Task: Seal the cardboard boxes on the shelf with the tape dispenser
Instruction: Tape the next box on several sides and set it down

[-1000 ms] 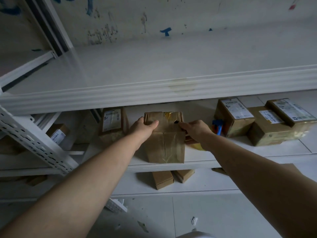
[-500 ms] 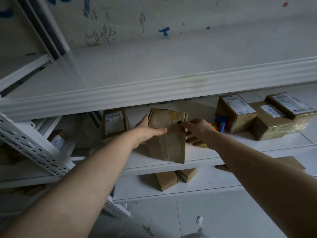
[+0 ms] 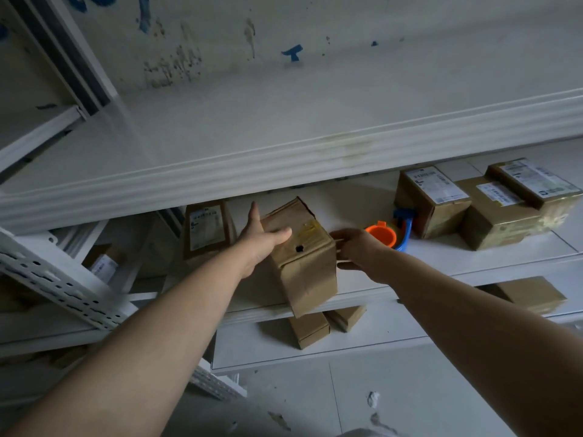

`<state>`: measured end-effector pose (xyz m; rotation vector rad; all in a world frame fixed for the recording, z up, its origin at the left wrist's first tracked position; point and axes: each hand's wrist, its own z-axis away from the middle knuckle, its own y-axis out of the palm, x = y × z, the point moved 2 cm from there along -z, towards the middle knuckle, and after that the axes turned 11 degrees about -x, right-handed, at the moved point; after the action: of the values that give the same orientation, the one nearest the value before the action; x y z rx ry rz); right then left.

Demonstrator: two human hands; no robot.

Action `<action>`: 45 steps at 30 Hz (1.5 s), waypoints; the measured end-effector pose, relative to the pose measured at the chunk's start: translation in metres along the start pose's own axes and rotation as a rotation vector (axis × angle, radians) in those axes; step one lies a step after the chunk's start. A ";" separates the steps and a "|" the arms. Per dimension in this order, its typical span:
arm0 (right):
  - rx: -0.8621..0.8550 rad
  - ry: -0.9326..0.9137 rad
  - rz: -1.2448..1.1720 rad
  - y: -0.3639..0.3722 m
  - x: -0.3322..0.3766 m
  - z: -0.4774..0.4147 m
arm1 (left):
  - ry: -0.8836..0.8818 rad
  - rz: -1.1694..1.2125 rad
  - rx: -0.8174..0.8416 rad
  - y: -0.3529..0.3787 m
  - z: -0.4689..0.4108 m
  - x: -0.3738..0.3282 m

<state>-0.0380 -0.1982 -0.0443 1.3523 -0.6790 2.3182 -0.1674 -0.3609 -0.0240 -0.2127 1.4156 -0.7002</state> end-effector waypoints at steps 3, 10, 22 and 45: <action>0.046 0.044 -0.001 -0.002 -0.006 -0.003 | 0.054 -0.053 -0.051 -0.006 -0.001 -0.002; 0.119 -0.061 0.058 -0.017 -0.001 -0.004 | 0.014 -0.162 -0.103 0.003 0.011 -0.011; 0.397 -0.244 0.097 -0.036 0.013 0.000 | -0.081 -0.059 -0.368 0.028 0.027 -0.025; 0.065 -0.127 -0.003 -0.056 0.003 -0.019 | 0.062 -0.350 -0.386 0.045 0.066 -0.053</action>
<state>-0.0231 -0.1415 -0.0380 1.5388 -0.6434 2.2858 -0.0903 -0.3135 0.0075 -0.7609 1.5838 -0.7146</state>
